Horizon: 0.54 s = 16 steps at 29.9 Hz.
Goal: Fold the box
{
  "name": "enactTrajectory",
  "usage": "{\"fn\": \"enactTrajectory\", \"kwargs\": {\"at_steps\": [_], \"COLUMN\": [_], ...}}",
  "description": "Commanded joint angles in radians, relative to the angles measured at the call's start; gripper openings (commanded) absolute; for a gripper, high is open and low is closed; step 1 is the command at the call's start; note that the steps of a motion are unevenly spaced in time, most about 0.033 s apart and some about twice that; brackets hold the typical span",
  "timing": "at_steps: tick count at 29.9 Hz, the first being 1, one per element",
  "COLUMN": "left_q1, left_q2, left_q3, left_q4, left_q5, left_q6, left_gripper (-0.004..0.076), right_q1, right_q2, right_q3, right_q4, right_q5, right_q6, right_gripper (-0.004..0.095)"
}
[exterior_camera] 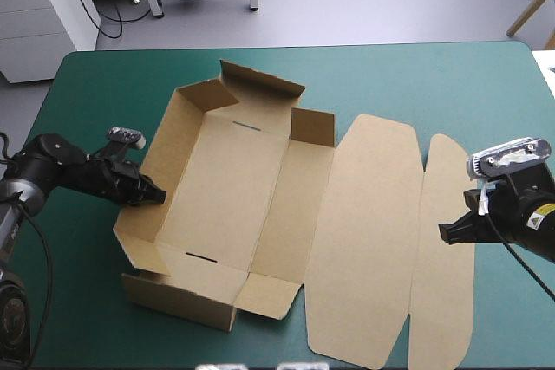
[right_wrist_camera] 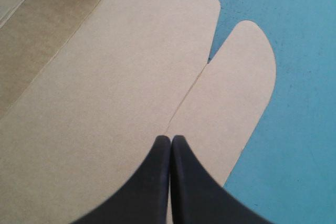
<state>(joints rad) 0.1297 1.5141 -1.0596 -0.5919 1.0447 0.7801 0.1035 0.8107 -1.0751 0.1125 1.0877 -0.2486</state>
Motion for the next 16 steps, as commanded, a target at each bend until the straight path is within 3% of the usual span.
{"fn": "enactTrajectory", "kwargs": {"at_steps": [1, 8, 16], "left_q1": [-0.102, -0.315, -0.506], "left_q2": [-0.043, -0.041, -0.04], "left_q3": [-0.115, -0.239, -0.245], "left_q4": [0.034, 0.37, 0.666], "left_q5": [-0.142, -0.389, -0.501], "left_q6": [0.017, 0.017, 0.034], "left_gripper": [-0.001, -0.001, -0.001], "right_q1": [-0.006, -0.006, -0.006], "right_q2": [-0.006, -0.006, -0.006], "right_q3": [-0.022, -0.022, -0.022], "right_q4": [0.003, 0.003, 0.003], "right_q5": [-0.059, -0.066, -0.089], "right_q6": [0.009, 0.021, 0.041], "right_gripper": [-0.0019, -0.0019, -0.0019]}}
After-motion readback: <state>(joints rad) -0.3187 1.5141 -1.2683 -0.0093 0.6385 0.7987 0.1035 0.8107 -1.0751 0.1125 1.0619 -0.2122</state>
